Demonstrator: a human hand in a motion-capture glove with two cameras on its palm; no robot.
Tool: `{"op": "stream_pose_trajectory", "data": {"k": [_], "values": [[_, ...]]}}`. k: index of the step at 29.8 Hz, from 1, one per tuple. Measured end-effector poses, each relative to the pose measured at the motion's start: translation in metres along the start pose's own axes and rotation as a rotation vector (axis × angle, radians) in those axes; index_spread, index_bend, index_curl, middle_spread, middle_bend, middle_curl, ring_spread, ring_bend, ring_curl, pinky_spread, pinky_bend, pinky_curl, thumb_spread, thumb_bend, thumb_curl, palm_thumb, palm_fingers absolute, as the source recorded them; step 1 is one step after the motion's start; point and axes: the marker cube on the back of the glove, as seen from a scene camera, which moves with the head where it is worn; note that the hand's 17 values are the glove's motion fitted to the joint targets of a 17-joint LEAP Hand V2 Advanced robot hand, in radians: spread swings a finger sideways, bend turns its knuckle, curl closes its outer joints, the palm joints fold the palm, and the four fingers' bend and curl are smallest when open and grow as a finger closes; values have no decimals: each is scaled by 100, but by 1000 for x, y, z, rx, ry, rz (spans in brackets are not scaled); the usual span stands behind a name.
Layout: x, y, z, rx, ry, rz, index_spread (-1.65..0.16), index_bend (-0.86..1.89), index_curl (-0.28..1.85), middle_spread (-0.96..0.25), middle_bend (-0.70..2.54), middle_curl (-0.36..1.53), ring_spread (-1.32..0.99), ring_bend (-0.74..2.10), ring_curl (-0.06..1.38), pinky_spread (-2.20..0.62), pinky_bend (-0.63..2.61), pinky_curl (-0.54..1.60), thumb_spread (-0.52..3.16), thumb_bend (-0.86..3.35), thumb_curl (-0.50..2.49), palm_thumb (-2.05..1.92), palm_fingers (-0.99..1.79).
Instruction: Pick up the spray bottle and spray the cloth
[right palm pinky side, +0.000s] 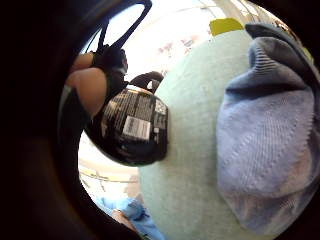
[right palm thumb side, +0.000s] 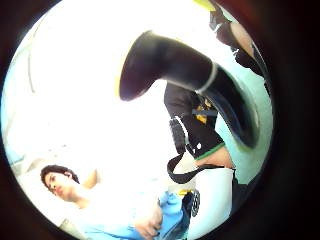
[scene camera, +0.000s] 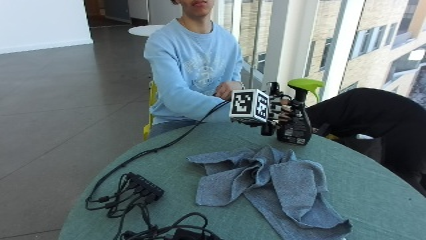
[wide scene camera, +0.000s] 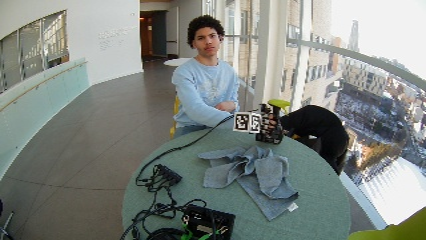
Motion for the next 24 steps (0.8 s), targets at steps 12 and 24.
{"op": "stream_pose_trajectory", "data": {"k": [12, 24], "values": [[24, 121, -126, -3, 462, 23, -31, 13, 28, -10, 30, 44, -7, 33, 37, 14, 23, 36, 107, -2, 38, 75, 79], [46, 207, -173, 45, 649, 49, -32, 14, 29, -10, 28, 44, -7, 31, 36, 16, 19, 35, 109, -2, 37, 74, 81]]}}
